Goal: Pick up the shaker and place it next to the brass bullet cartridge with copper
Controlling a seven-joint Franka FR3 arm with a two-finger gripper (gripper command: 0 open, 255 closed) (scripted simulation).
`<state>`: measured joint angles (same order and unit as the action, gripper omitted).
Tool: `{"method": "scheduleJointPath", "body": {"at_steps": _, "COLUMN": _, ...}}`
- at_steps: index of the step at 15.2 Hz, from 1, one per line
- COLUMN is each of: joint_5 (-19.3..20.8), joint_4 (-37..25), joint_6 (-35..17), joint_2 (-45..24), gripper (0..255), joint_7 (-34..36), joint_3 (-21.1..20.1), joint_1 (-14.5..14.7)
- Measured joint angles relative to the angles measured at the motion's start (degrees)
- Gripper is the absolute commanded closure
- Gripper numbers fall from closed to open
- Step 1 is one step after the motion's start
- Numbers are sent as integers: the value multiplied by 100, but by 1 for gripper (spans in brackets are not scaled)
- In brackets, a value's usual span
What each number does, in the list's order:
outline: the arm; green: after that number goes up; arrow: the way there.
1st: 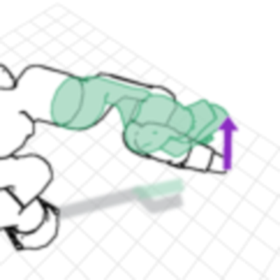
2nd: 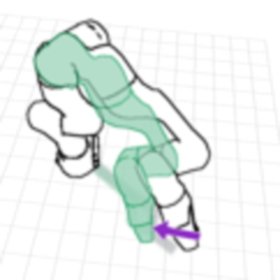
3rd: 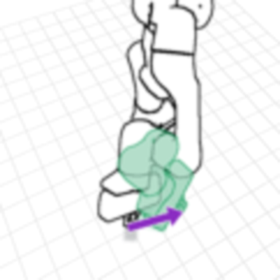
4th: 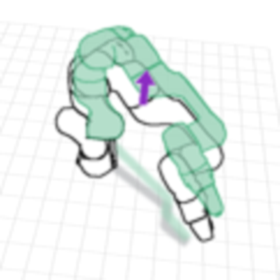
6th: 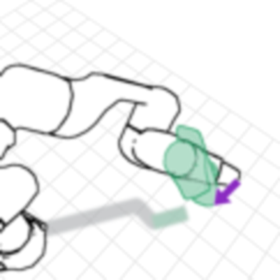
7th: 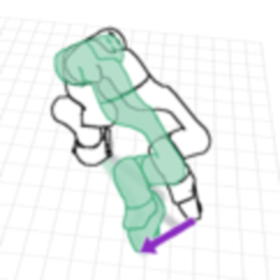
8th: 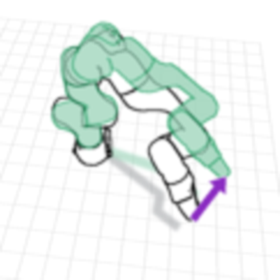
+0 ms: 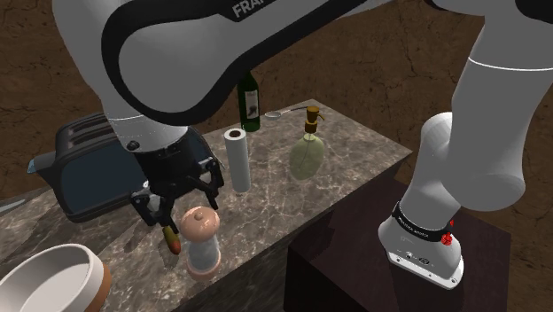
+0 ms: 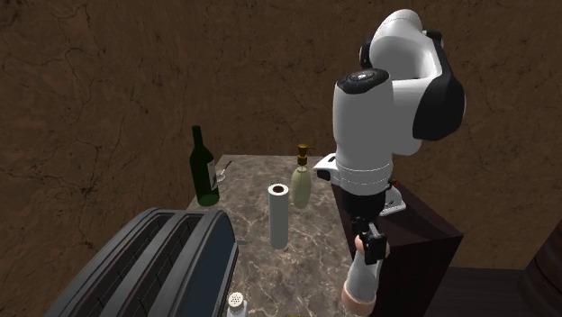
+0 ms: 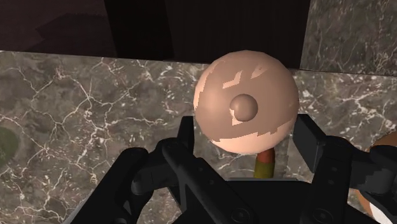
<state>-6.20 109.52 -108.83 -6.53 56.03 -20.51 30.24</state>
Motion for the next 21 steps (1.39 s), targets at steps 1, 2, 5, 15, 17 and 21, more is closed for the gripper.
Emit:
{"method": "scheduleJointPath", "body": {"at_steps": 1, "joint_5": 14, "joint_4": 26, "joint_6": -69, "joint_2": -43, "gripper": 255, "joint_7": 0, "joint_3": 1, "joint_1": 4}}
{"method": "scheduleJointPath", "body": {"at_steps": 2, "joint_5": 22, "joint_4": 76, "joint_6": -144, "joint_2": -73, "gripper": 255, "joint_7": -9, "joint_3": 5, "joint_1": 2}}
{"method": "scheduleJointPath", "body": {"at_steps": 5, "joint_5": 35, "joint_4": 187, "joint_6": -307, "joint_2": -127, "gripper": 255, "joint_7": -8, "joint_3": 2, "joint_1": 12}}
{"method": "scheduleJointPath", "body": {"at_steps": 15, "joint_5": 35, "joint_4": 217, "joint_6": -345, "joint_2": -130, "gripper": 0, "joint_7": -9, "joint_3": 1, "joint_1": 14}}
{"method": "scheduleJointPath", "body": {"at_steps": 17, "joint_5": 35, "joint_4": 217, "joint_6": -345, "joint_2": -130, "gripper": 0, "joint_7": -9, "joint_3": 1, "joint_1": 14}}
{"method": "scheduleJointPath", "body": {"at_steps": 21, "joint_5": 19, "joint_4": -66, "joint_6": 29, "joint_2": -34, "gripper": 0, "joint_7": -35, "joint_3": 23, "joint_1": -25}}
